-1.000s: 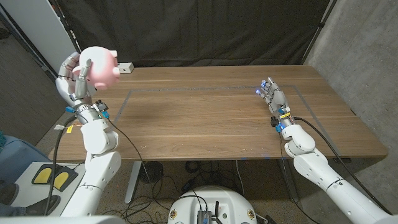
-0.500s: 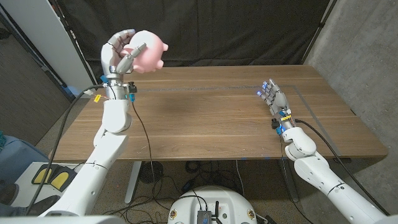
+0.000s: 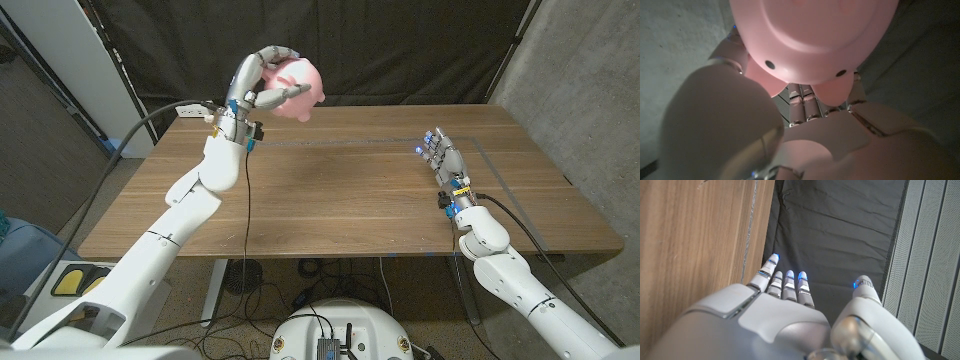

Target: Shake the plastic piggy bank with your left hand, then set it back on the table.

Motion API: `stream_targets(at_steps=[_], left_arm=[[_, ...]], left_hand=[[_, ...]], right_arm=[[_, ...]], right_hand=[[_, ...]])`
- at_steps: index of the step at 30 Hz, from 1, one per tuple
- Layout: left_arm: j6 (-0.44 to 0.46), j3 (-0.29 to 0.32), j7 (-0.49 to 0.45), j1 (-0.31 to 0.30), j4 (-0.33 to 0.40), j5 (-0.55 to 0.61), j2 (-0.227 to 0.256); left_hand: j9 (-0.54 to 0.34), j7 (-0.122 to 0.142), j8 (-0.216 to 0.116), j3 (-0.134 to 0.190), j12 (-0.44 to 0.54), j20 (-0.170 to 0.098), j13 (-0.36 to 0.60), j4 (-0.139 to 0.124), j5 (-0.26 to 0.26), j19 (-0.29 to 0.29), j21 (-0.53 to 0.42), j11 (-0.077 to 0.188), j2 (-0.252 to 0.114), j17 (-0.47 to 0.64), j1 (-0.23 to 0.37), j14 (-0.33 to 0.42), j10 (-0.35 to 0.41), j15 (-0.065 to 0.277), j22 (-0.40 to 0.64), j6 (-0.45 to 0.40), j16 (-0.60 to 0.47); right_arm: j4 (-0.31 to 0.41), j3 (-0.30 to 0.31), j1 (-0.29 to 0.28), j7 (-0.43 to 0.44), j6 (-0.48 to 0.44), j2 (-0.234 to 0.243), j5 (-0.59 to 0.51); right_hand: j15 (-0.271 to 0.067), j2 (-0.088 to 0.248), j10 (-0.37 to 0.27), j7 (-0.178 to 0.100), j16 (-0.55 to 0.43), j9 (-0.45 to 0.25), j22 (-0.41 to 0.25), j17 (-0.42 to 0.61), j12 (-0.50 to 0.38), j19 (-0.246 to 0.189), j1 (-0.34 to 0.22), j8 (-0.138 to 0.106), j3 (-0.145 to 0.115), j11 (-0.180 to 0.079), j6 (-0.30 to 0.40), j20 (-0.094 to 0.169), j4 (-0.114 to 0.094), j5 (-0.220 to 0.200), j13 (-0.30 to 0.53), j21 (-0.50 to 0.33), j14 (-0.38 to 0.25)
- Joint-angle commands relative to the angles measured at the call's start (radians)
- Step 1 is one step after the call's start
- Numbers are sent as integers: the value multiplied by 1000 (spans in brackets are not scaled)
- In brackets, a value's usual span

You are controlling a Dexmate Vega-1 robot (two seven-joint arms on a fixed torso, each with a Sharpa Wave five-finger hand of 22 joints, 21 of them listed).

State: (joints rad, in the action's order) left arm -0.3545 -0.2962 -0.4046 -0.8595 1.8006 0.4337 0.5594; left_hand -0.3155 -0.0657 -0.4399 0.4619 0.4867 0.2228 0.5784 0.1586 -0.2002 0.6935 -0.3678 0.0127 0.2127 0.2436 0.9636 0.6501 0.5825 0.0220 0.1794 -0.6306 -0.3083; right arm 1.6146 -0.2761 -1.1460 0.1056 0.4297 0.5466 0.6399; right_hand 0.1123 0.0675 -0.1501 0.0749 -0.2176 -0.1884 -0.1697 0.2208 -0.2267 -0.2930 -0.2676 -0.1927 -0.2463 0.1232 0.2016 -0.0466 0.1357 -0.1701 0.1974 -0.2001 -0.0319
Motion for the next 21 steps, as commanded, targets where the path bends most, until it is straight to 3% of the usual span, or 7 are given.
stream_targets(at_steps=[1,4,10,15,21], left_arm=[[191,-185,85,104,18,272,91],[199,-225,134,127,0,261,105],[213,-250,133,130,-2,236,119],[210,-235,109,113,6,180,130],[184,-162,41,56,28,63,142]], left_hand=[[1,2,4,3,-4,-107,4,7,-2,103,-3,1,-347,3,341,0,3,2,5,-4,0],[2,2,4,3,-5,-107,5,8,-2,102,-3,-1,-346,2,341,0,5,2,5,-5,1],[3,0,5,3,-7,-105,6,8,-2,100,-3,-1,-346,2,340,-2,6,-1,6,-9,3],[4,1,6,3,-7,-104,7,8,-2,100,-3,-2,-346,3,340,-1,8,-1,6,-11,3],[5,1,6,3,-9,-104,8,9,-2,101,-3,-2,-345,3,339,1,12,-1,6,-15,3]], right_arm=[[-6,-3,11,-3,-3,-5,-1],[-7,-4,11,-2,-5,-6,0],[-6,-4,9,-2,-11,-4,4],[-5,-4,8,-5,-12,-2,5],[-5,-2,8,-10,-9,0,7]], right_hand=[[4,1,-5,7,6,-2,-5,4,-1,-7,-8,0,1,4,3,-1,2,-5,5,0,-5],[3,1,-5,7,6,-2,-5,4,-1,-6,-8,0,1,4,3,0,2,-5,5,0,-6],[4,2,-5,7,7,-2,-5,4,-1,-7,-8,0,2,4,3,-1,1,-5,5,0,-6],[4,2,-5,7,7,-2,-5,4,0,-7,-8,0,2,3,3,0,1,-5,5,1,-5],[4,2,-4,7,7,-2,-5,4,0,-7,-9,0,2,4,3,0,1,-5,5,1,-5]])
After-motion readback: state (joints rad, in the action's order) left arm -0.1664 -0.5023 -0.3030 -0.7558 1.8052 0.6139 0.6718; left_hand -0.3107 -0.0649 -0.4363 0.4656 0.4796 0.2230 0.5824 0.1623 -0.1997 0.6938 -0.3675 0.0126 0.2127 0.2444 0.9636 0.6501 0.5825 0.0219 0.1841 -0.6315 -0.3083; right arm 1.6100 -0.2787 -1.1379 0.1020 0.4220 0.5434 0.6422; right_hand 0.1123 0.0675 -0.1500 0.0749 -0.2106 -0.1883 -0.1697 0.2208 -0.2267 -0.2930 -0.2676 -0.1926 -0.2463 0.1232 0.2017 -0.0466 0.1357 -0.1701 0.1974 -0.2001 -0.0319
